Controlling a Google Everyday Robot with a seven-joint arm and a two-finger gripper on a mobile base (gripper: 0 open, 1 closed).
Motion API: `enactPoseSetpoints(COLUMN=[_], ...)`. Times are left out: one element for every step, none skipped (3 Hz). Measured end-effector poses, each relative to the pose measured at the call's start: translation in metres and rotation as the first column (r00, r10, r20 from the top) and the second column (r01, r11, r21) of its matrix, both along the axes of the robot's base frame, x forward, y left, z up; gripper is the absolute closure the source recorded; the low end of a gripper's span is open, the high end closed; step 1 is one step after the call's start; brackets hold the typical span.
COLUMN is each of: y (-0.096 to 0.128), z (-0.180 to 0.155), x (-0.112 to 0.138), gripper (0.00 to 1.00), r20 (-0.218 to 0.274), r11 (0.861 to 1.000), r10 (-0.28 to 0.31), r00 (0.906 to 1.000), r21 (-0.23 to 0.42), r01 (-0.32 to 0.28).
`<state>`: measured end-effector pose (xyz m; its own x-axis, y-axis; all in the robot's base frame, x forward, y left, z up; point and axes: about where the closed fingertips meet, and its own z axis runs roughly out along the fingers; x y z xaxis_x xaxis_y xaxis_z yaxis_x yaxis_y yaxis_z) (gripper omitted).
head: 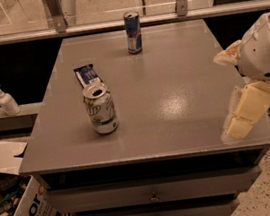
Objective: Move 7up can near redbull can
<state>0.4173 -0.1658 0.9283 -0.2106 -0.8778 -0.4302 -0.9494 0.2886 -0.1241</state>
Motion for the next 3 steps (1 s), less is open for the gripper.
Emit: enactPoseSetpoints(y=[0.047, 0.065, 0.065], z=[-0.032, -0.019, -0.019], x=[0.017, 0.029, 0.029], gripper=[0.0, 0.0, 0.0], r20=[0.002, 0.034, 0.035], r11=[0.971, 0.95, 0.95], r10=[0.006, -0.006, -0.005], r00=[1.0, 0.9994, 0.9994], r21=[0.239, 0.311, 0.311], r01=[-0.007, -0.005, -0.006])
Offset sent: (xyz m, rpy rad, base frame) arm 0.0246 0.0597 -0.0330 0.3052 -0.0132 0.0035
